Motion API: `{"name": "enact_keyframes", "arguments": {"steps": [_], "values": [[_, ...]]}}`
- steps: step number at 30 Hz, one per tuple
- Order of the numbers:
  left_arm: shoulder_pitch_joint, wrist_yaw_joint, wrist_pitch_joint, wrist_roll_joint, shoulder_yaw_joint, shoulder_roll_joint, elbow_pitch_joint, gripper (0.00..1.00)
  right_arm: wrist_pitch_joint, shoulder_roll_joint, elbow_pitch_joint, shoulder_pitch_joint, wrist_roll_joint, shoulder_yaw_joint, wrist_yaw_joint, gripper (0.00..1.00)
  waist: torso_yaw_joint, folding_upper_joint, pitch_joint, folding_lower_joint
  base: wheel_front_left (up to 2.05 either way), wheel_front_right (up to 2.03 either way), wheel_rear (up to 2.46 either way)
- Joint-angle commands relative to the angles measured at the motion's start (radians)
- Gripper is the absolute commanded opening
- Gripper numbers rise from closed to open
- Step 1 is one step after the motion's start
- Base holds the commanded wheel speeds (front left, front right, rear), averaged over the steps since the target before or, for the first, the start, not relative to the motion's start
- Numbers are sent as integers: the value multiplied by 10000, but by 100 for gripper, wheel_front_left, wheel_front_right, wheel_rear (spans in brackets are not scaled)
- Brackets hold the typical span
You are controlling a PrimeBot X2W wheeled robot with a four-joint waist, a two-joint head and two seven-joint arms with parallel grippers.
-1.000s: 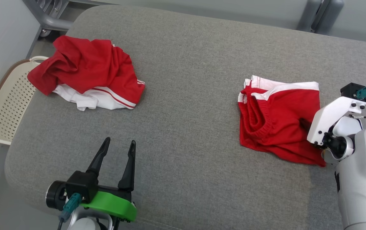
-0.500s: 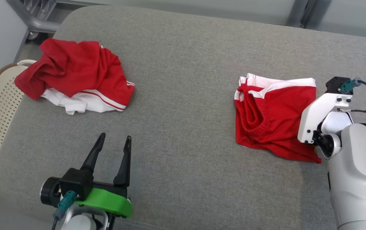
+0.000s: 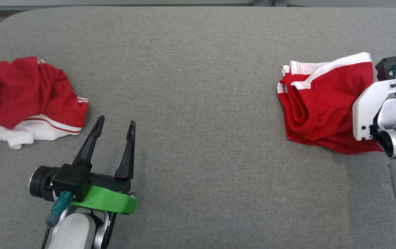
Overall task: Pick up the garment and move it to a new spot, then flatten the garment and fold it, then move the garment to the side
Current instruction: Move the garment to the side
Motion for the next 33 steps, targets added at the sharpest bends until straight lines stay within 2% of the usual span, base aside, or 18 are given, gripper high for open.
{"name": "enact_keyframes", "arguments": {"steps": [1, 6, 12, 17, 24, 32, 33], "values": [[-377, -47, -7, 112, 35, 150, -150, 100, 38, -454, -162, -186, 149, 275, -18, 0, -1112, -1, 895, 0, 0, 0, 0], [-862, -104, 81, 246, -24, 324, -489, 100, -150, -1499, -315, -709, 474, 913, -18, 0, -1835, -1, 1605, 0, 0, 0, 0], [-1466, -277, 204, 504, -239, 520, -911, 100, -528, -2827, -126, -1360, 557, 1487, -18, 0, -2228, -1, 2414, 0, 0, 0, 0], [-1809, -438, 161, 654, -436, 654, -1703, 100, -1057, -4085, 353, -1758, 362, 1742, -20, 0, -2088, -1, 3076, 0, 0, 0, 0], [-1868, -428, 261, 731, -520, 785, -2231, 100, -1637, -4978, 1036, -2255, 21, 1569, -20, 0, -1820, -1, 3596, 0, 0, 0, 0], [-1777, -393, 198, 727, -684, 729, -2393, 100, -2185, -5656, 1934, -2394, -784, 1345, -20, 0, -1356, -1, 3767, 0, 0, 0, 0], [-1759, -419, 184, 791, -730, 785, -2399, 100, -2252, -5740, 2008, -2416, -874, 1297, -20, 12, -1305, -1, 3751, 0, 0, 0, 0]]}}
